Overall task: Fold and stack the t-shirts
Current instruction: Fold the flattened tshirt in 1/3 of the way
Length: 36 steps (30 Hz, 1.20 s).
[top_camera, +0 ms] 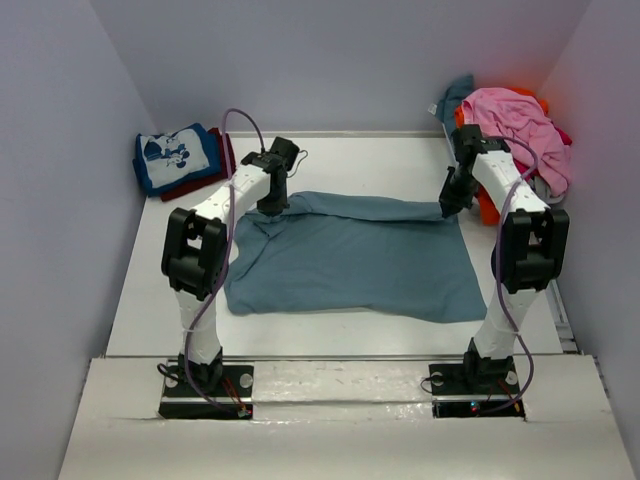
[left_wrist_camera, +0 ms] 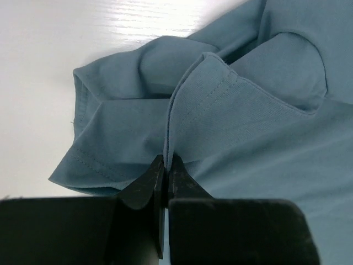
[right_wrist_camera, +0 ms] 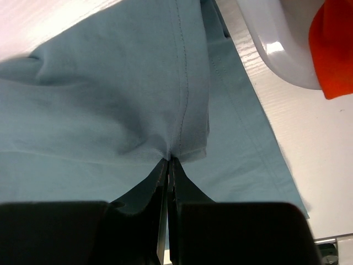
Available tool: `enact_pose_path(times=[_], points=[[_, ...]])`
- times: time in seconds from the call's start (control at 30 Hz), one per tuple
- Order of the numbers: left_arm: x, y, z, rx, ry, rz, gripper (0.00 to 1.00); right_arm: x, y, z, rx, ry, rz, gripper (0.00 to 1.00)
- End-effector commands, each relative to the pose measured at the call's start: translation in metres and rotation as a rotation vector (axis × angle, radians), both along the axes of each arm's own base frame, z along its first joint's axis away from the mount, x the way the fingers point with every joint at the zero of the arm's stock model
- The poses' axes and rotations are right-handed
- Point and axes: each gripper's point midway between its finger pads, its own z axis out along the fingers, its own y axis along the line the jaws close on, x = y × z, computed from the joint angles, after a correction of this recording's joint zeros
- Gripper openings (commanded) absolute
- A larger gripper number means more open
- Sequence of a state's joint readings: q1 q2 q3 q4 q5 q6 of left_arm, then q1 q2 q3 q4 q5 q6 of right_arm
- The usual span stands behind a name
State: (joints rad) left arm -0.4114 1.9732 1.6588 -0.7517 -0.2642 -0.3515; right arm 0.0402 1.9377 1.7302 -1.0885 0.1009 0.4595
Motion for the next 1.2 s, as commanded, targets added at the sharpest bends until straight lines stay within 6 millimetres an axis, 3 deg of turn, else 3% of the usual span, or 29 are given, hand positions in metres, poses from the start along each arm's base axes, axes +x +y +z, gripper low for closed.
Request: enact_pose_path(times=[0.0, 0.27, 0.6, 0.83, 1.17], points=[[-0.005, -0.002, 0.029, -0.033, -0.056, -0.003, 0.06, -0.003, -0.002, 0.009, 0.004, -0.038, 0.01, 0.07], [-0.014, 0.0, 0.02, -0.029, -0.019, -0.005, 0.06, -0.012, -0.004, -0.012, -0.006, 0.023, 0.006, 0.07], [-0.018, 0.012, 0.025, 0.024, -0.019, 0.022, 0.06, -0.018, -0.01, -0.027, -0.02, 0.064, -0.016, 0.07], [-0.014, 0.019, 0.027, 0.024, -0.024, 0.038, 0.06, -0.015, -0.022, -0.022, -0.018, 0.05, -0.056, 0.07], [-0.009, 0.049, 0.031, 0.059, -0.023, 0.089, 0.06, 0.0, -0.046, -0.01, -0.015, 0.025, -0.11, 0.07]])
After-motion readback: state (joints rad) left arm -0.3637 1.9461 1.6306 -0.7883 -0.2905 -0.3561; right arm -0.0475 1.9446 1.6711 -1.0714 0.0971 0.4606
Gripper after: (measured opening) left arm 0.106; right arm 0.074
